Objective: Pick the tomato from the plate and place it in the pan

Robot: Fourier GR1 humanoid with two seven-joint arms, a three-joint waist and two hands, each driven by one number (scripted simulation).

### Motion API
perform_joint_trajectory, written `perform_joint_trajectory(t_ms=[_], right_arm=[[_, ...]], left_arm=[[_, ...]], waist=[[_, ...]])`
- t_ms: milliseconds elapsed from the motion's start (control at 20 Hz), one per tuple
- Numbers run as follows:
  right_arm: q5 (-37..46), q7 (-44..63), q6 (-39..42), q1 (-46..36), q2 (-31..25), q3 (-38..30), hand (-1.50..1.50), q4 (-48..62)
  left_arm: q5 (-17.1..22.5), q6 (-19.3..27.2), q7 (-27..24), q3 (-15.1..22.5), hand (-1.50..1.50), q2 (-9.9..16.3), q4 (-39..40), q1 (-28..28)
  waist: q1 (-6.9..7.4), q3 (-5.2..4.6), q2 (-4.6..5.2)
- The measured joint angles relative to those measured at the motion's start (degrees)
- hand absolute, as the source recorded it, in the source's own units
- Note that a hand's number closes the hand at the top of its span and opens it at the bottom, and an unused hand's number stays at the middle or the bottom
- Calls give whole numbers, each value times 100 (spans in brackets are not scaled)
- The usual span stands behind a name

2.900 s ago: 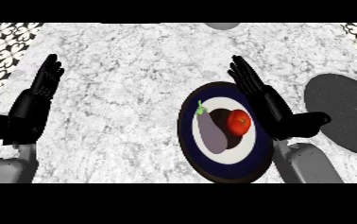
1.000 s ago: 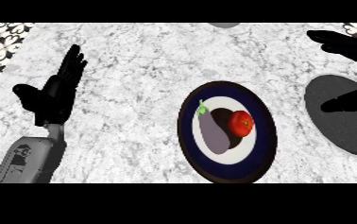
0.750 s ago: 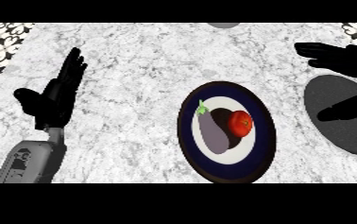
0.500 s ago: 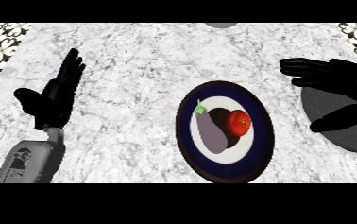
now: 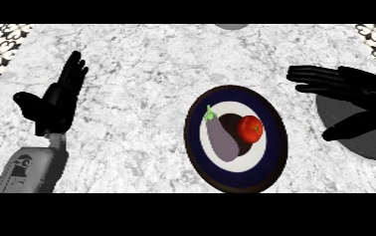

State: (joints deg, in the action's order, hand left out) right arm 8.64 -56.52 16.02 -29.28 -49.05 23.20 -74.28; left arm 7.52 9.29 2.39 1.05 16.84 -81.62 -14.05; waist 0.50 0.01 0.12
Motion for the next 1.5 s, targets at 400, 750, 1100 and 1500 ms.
perform_joint_trajectory(t_ms=[400,750,1100,1500], right_arm=[[594,99,-59,-303,419,279,-150,403],[1218,55,-233,-373,765,686,-150,532],[1786,54,-348,-353,990,602,-150,593],[2843,256,-607,-137,1303,518,-150,428]], left_arm=[[-115,7,150,-21,0,-98,-92,-89],[-183,-46,46,-68,0,-170,29,-41],[-254,-90,97,-136,0,-243,-149,87],[-319,-193,215,-265,0,-262,-183,48]], waist=[[14,0,1],[-1,0,0],[-12,0,-8],[-37,-1,-12]])
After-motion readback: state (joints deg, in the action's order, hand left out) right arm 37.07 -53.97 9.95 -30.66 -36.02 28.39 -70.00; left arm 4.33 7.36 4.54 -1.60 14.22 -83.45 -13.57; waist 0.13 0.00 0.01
